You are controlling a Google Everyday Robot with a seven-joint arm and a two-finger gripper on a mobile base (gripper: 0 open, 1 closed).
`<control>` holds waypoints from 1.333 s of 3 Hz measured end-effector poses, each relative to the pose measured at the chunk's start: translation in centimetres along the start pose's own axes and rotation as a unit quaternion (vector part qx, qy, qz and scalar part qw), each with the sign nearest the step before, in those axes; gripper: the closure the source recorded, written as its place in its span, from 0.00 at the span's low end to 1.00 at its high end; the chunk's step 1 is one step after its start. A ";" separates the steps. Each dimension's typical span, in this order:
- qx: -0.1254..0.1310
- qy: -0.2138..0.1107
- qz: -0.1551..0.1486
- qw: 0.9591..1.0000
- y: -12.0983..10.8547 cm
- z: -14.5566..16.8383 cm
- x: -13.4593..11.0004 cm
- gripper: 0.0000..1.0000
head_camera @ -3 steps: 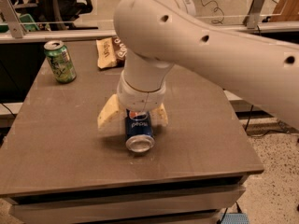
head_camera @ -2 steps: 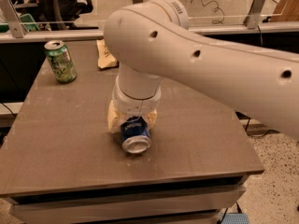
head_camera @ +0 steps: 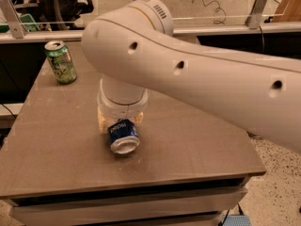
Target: Place pepsi can upright
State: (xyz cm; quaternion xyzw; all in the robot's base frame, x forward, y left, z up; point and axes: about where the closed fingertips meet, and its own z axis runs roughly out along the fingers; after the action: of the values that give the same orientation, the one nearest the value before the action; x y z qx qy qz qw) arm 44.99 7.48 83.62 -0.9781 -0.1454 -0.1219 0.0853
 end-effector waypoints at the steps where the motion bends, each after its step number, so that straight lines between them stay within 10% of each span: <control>1: 0.048 0.005 -0.012 0.999 -2.5 -1.8 0.9 1.00; 4: 0.033 0.030 -0.049 0.998 -2.4 -3.5 -2.7 1.00</control>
Offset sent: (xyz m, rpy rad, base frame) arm -0.0019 0.0178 0.0188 0.0704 0.0064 0.0391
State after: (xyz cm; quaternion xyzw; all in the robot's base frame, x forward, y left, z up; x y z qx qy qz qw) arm 41.02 8.32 86.53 -0.9624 -0.1943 -0.1504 0.1161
